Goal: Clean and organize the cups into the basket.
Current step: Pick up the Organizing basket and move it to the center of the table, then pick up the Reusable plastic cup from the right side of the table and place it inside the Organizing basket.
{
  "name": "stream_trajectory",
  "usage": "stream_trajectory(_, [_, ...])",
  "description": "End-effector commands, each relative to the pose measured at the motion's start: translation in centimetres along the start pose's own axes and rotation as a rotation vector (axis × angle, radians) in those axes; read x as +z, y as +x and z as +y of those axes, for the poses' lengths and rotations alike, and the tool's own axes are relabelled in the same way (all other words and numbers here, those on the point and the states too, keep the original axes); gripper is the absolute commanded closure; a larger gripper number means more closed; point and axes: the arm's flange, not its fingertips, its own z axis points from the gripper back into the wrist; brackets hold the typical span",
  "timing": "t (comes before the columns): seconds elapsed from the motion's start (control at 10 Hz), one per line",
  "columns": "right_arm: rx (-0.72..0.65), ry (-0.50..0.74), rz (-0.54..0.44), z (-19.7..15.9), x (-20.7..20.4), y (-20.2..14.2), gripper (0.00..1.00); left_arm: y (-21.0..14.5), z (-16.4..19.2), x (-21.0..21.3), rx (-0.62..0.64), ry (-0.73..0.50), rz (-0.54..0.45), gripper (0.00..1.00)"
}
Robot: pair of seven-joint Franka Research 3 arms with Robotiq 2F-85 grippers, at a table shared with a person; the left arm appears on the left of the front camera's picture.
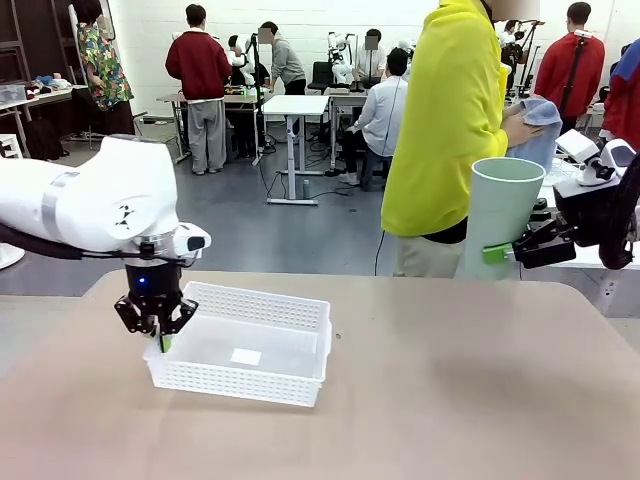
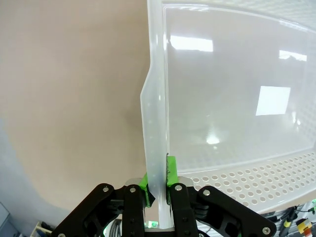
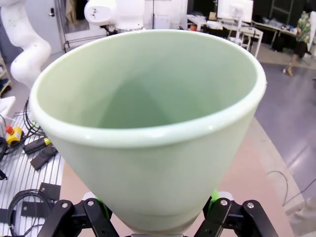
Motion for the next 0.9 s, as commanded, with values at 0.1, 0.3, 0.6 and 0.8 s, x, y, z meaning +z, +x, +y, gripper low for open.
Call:
stream_trajectory(0.1, [-0.056,-0.034,0.057,0.1,0.5,2.7,1.00,-0.2,-3.8,1.6,0.062,-0.016,0.036,1.00])
stream_trajectory(0.3, [-0.063,-0.045,0.075,0.6,0.7,4.9,1.00,0.0,-6.3,1.6,0.109,-0.029,0.026,1.00])
stream_trajectory(0.6, [-0.074,-0.036,0.093,0.7,0.7,6.3,1.00,0.0,-9.6,0.9,0.086,-0.019,0.029,1.00])
stream_trajectory(0.8, [-0.076,-0.037,0.086,0.8,1.0,6.3,1.00,0.2,-11.0,0.0,0.060,-0.008,0.031,1.00])
